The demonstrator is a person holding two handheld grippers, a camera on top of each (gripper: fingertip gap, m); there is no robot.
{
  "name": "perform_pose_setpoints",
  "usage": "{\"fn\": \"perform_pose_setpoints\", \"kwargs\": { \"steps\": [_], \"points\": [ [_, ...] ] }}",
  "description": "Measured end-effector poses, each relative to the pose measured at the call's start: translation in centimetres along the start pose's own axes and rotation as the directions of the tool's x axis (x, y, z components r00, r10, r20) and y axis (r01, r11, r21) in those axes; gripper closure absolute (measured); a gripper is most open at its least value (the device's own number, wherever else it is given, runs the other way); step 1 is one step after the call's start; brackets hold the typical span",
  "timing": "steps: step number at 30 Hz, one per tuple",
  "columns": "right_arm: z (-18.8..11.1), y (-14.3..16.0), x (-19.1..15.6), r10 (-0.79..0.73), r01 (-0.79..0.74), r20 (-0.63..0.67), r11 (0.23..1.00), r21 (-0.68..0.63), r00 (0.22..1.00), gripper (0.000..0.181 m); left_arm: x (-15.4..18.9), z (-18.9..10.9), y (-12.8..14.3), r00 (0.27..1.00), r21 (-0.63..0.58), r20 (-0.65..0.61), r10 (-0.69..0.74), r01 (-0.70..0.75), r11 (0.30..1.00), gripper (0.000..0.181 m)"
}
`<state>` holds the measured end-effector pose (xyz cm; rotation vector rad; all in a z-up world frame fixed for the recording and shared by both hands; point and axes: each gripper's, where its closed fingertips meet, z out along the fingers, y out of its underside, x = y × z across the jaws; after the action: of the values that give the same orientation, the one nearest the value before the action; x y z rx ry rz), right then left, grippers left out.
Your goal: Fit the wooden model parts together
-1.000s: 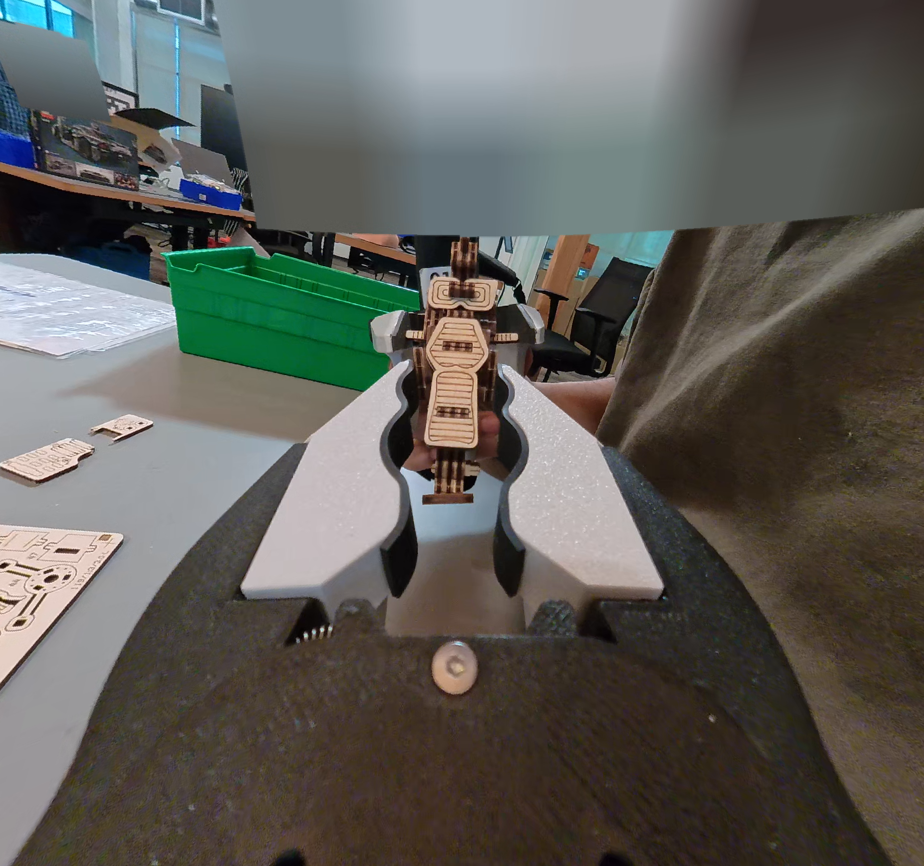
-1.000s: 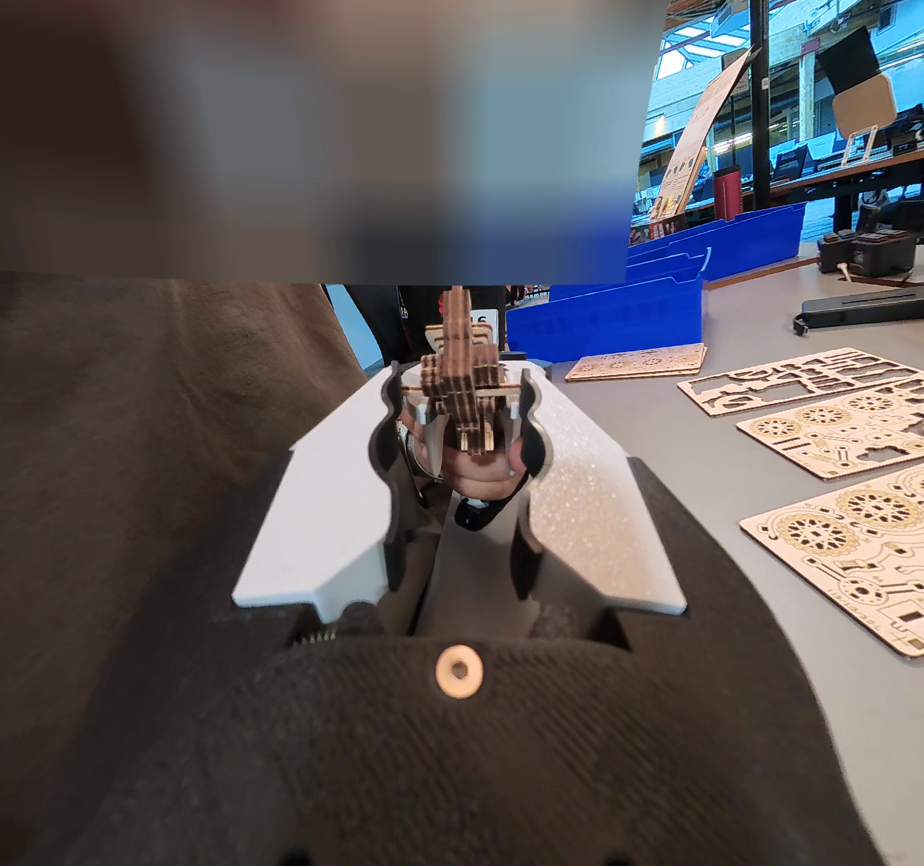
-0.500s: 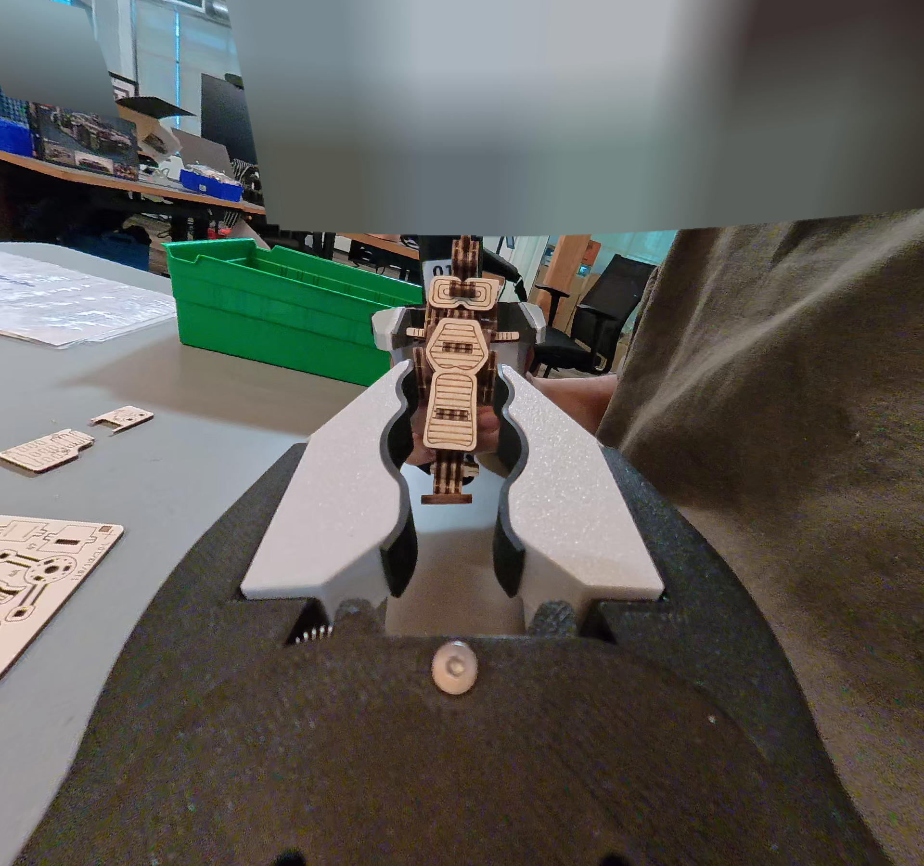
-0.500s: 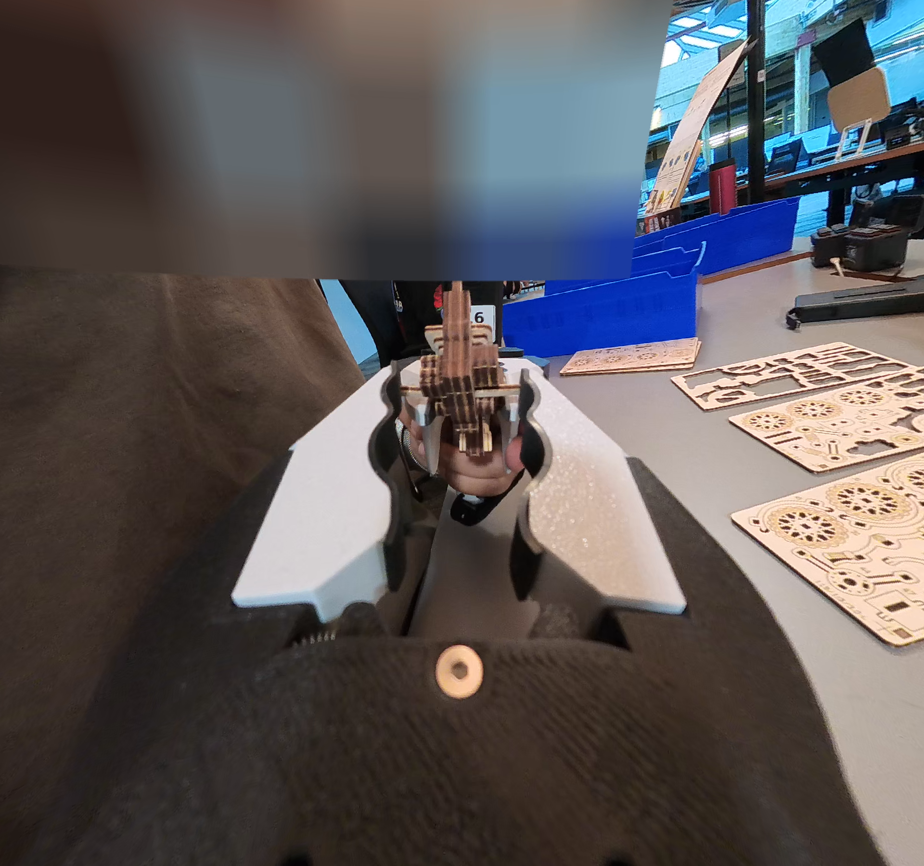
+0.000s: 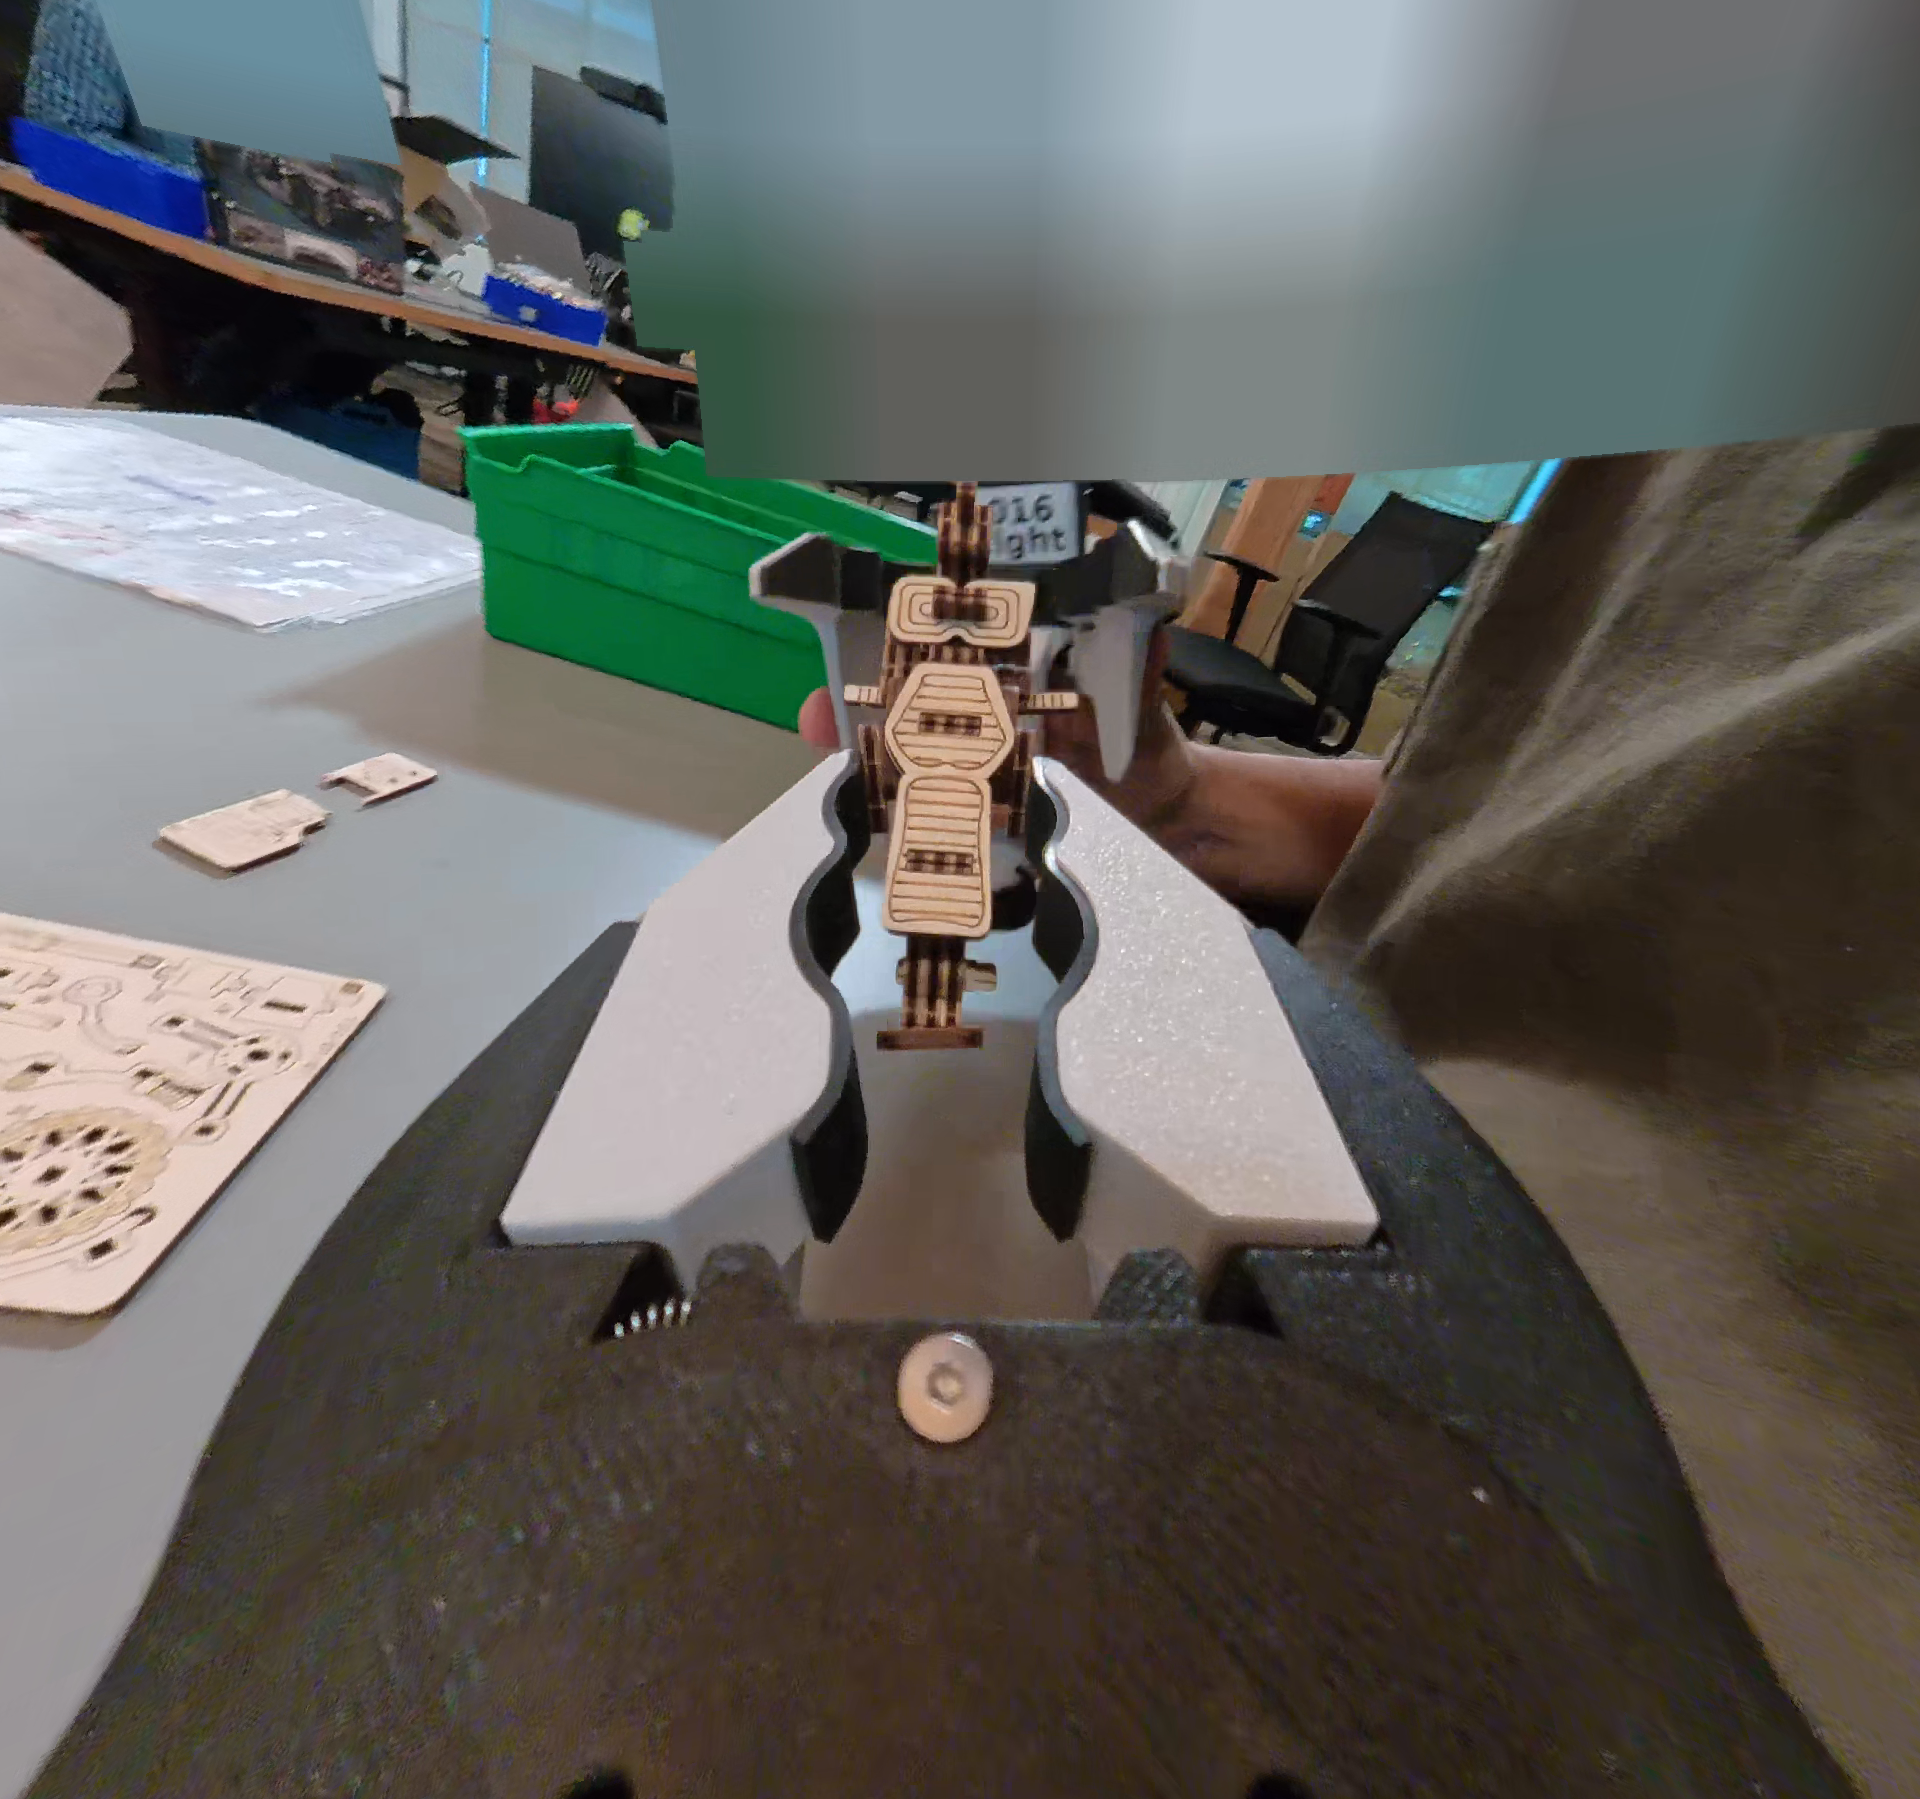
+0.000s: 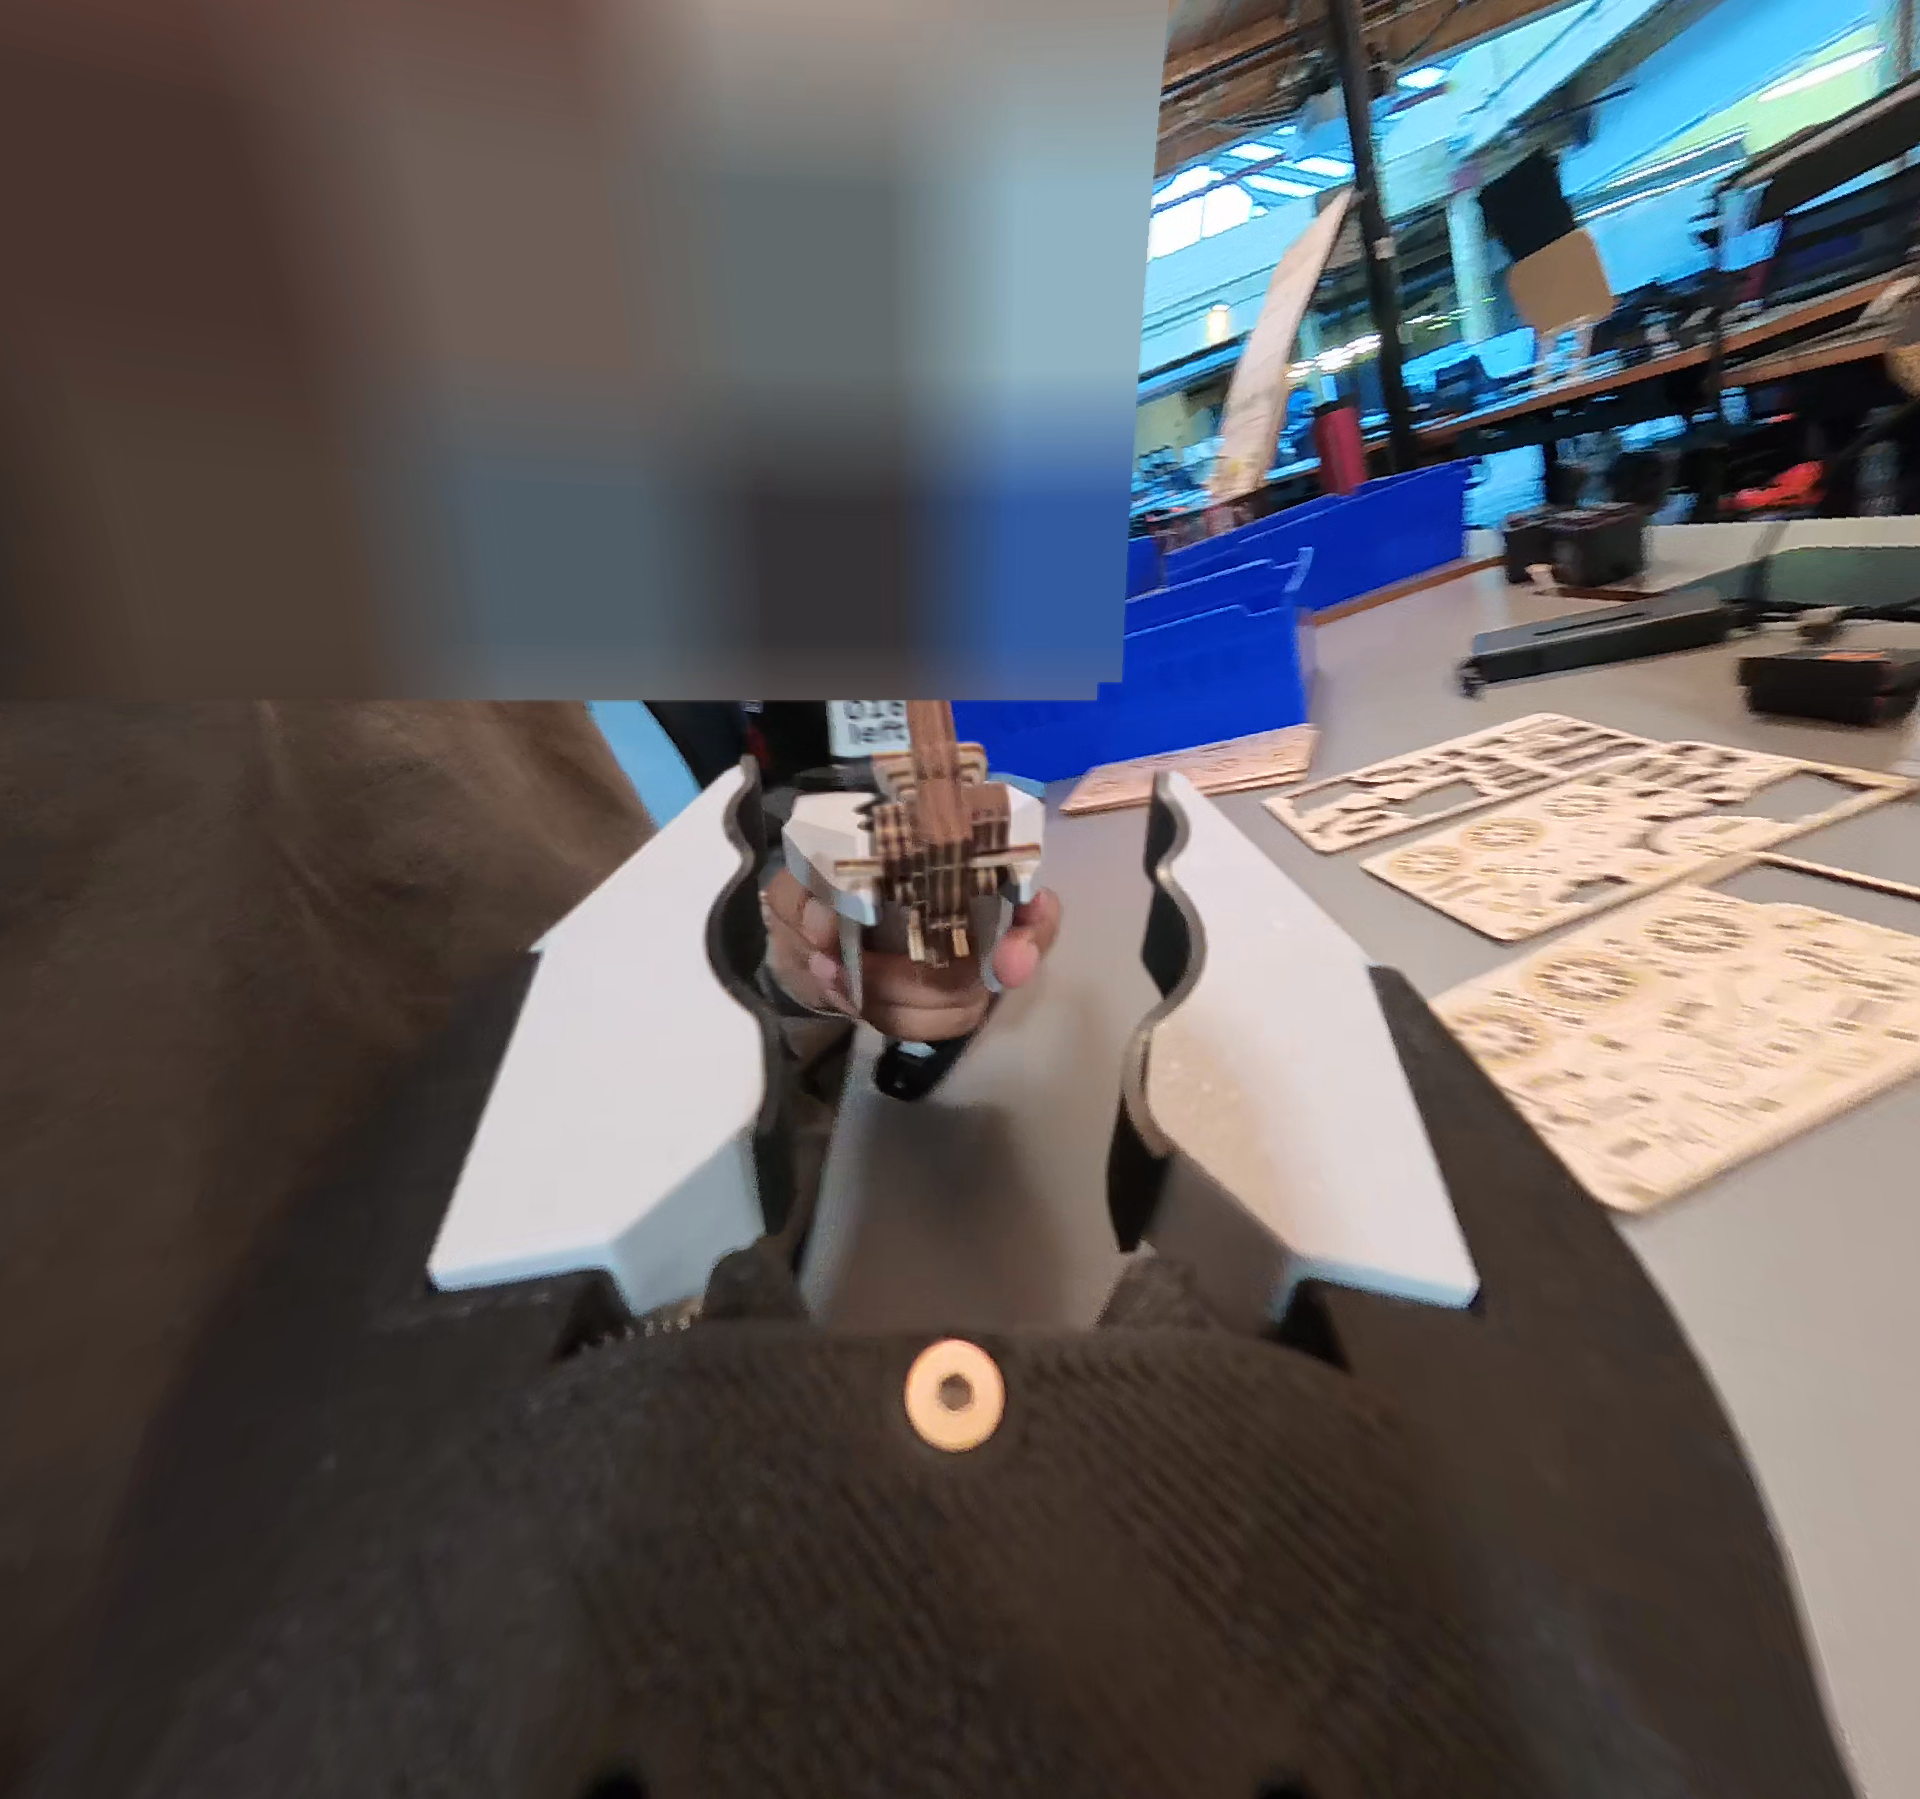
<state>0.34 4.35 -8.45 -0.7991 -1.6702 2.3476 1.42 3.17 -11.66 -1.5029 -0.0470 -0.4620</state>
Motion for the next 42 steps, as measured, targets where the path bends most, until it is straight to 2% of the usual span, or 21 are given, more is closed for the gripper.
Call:
{"fn": "perform_pose_setpoints", "kwargs": {
  "steps": [4, 9, 11, 14, 18, 23, 31, 35, 42],
  "points": [
    [-1.1, -0.4, 1.7, -0.044, 0.043, -0.084, 0.999, -0.014, 0.995, 0.111, -2.6, -0.4, 1.3, 0.99, -0.102, 0.139, 0.032, -0.018, 0.995, 0.155],
    [-1.9, -0.8, 3.3, -0.012, 0.014, -0.154, 1.0, 0.009, 0.988, 0.114, -6.3, -1.2, 5.3, 0.944, -0.391, 0.289, 0.158, -0.034, 0.92, 0.154],
    [-2.2, -1.0, 3.6, 0.01, -0.006, -0.161, 1.0, 0.023, 0.987, 0.117, -7.3, -1.3, 6.6, 0.931, -0.467, 0.316, 0.182, -0.015, 0.884, 0.154],
    [-2.7, -1.3, 3.6, 0.016, -0.01, -0.154, 0.999, 0.039, 0.988, 0.133, -8.5, -1.2, 7.6, 0.922, -0.531, 0.342, 0.185, 0.027, 0.847, 0.154],
    [-3.1, -1.5, 3.6, 0.022, -0.015, -0.147, 0.999, 0.045, 0.989, 0.139, -9.2, -1.1, 9.3, 0.925, -0.662, 0.291, 0.245, 0.01, 0.749, 0.153],
    [-3.5, -1.8, 4.1, 0.055, -0.046, -0.168, 0.997, 0.057, 0.984, 0.141, -9.1, 0.3, 10.0, 0.952, -0.701, 0.178, 0.248, -0.054, 0.711, 0.153],
    [-4.0, -1.7, 4.8, 0.08, -0.069, -0.176, 0.995, 0.068, 0.981, 0.143, -8.7, 0.8, 10.7, 0.98, -0.74, 0.058, 0.19, -0.086, 0.667, 0.153],
    [-4.0, -1.5, 5.0, 0.084, -0.074, -0.178, 0.995, 0.062, 0.98, 0.143, -8.5, 1.0, 10.8, 0.981, -0.744, 0.035, 0.189, -0.1, 0.661, 0.151],
    [-4.1, -1.2, 5.5, 0.049, -0.043, -0.209, 0.999, 0.031, 0.977, 0.136, -8.2, 0.7, 10.5, 0.98, -0.734, 0.042, 0.195, -0.102, 0.671, 0.136]
  ]
}}
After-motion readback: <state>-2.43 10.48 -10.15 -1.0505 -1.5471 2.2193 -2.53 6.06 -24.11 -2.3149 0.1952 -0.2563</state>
